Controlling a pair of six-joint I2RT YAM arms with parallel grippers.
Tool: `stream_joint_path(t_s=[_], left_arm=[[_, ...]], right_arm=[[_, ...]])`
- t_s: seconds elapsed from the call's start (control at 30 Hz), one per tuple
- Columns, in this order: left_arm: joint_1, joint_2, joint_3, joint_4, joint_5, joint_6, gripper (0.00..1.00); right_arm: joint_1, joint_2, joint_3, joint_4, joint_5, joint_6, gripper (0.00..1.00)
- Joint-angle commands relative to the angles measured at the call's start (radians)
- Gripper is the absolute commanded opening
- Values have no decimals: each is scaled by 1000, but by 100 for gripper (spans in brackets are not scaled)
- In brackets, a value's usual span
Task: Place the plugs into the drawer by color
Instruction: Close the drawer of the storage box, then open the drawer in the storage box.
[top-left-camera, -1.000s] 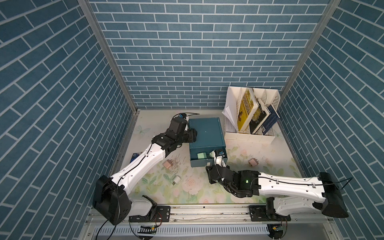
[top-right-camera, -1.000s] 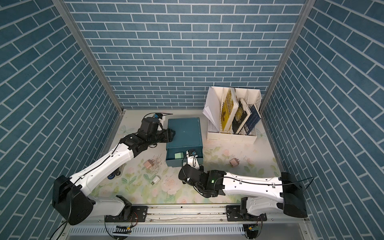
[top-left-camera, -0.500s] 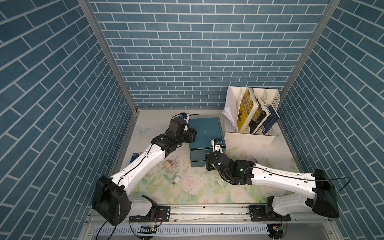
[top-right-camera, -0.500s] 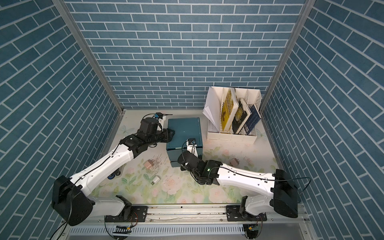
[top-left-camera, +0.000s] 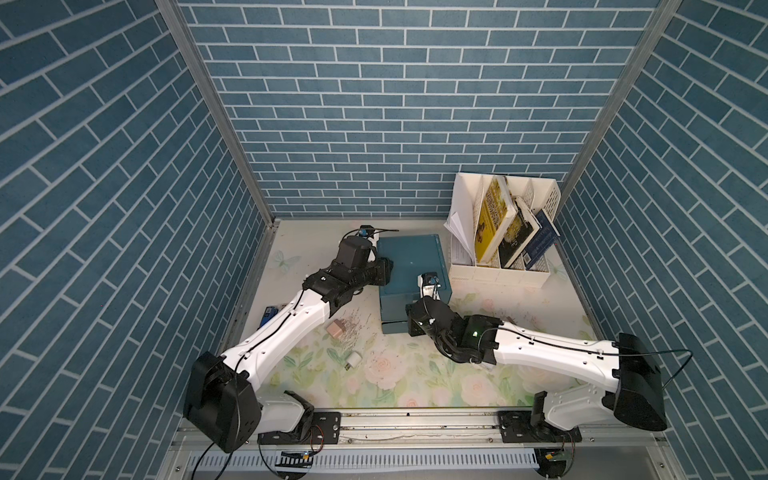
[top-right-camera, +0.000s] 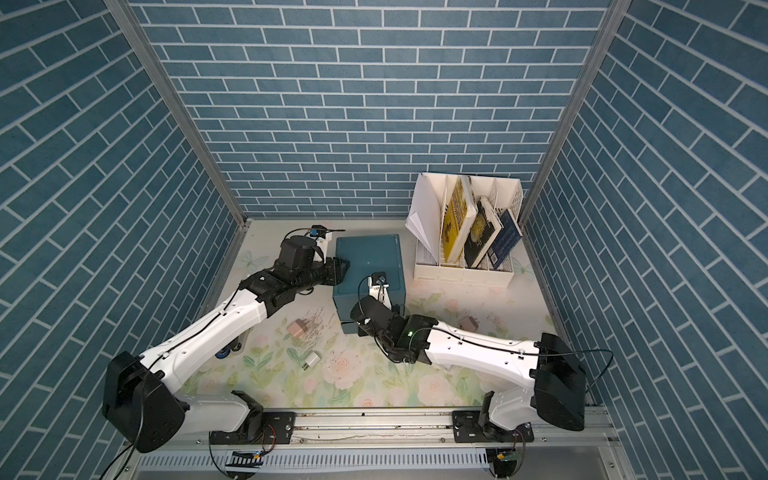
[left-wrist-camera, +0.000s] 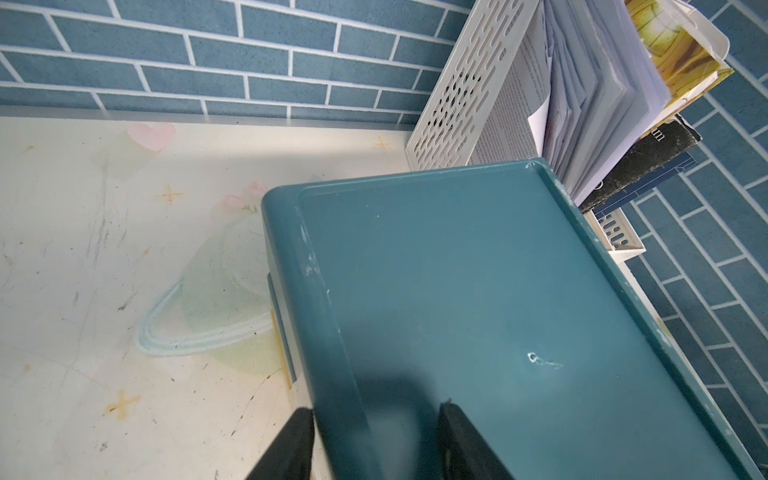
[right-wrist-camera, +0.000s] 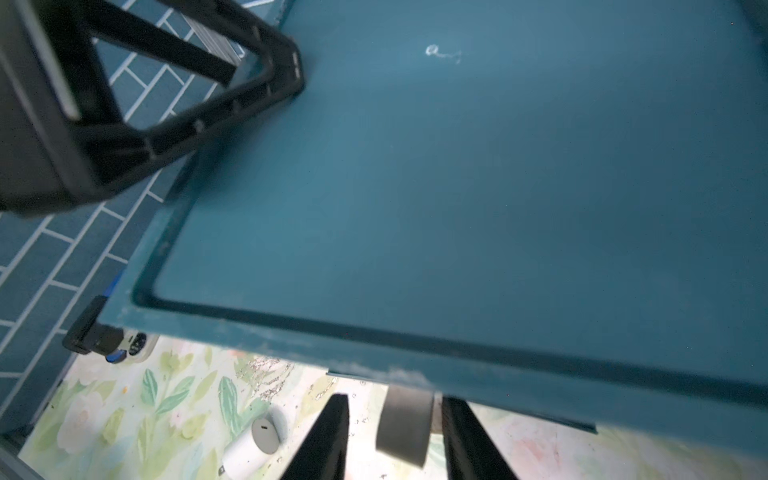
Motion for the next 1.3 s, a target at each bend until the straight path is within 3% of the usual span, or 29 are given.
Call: stream_joint_path(t_s=[0.0, 0.2, 0.57, 0.8, 1.27], left_arm=[[0, 9, -27, -65, -13, 17, 54], [0, 26, -12, -50, -21, -2, 53], [-1, 13, -35, -31, -52, -2, 52], [0, 13, -47, -19, -53, 9, 52], [0, -6, -63, -11, -79, 34, 52]], right_arm=[[54, -61, -68, 39, 58, 30, 54], [21, -167, -308, 251, -50, 191, 57], [-40, -145, -489, 637, -127, 238, 44], [-63, -99, -507, 729, -147, 250, 36], [-100, -15, -474, 774, -172, 260, 30]])
